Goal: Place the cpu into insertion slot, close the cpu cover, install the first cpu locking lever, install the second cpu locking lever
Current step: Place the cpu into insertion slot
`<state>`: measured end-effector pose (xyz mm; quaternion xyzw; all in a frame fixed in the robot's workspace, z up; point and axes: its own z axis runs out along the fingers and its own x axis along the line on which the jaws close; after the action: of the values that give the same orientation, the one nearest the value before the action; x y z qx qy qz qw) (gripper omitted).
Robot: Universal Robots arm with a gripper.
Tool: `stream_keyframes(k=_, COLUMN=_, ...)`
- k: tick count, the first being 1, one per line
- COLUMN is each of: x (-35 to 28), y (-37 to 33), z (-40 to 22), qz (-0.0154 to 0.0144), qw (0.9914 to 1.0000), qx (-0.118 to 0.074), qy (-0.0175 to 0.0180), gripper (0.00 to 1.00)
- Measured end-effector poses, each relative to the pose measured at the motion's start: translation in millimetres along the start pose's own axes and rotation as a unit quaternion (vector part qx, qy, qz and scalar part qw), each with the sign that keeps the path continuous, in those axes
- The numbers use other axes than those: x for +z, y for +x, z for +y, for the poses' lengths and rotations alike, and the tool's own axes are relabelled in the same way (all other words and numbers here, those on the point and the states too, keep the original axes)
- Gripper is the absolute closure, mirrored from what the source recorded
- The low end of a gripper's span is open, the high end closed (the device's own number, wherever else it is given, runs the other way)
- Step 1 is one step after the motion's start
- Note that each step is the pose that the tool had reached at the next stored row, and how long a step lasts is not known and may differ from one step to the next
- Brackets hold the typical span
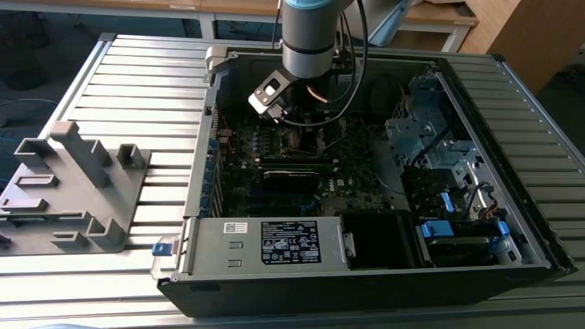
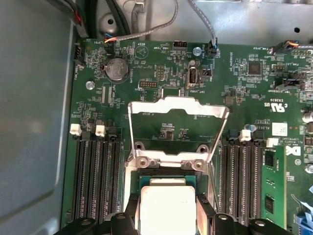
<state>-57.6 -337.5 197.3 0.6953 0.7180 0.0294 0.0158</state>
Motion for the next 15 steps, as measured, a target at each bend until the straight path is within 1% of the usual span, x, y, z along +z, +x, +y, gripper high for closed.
stream_keyframes(k=2, x=1.3, y=0.0, z=-0.5, qz=0.0, qw=1.0, qx=0.0, qy=0.0, gripper=0.46)
stream_keyframes(k=12, x=1.6, y=-1.5, z=-0.7, qz=-0.0001, qw=1.0, qx=0.0, qy=0.0001, gripper=0.46)
stream_keyframes(k=15, x=2.9, y=-1.5, z=-0.9, qz=0.0, qw=1.0, qx=0.0, qy=0.0, gripper=0.46)
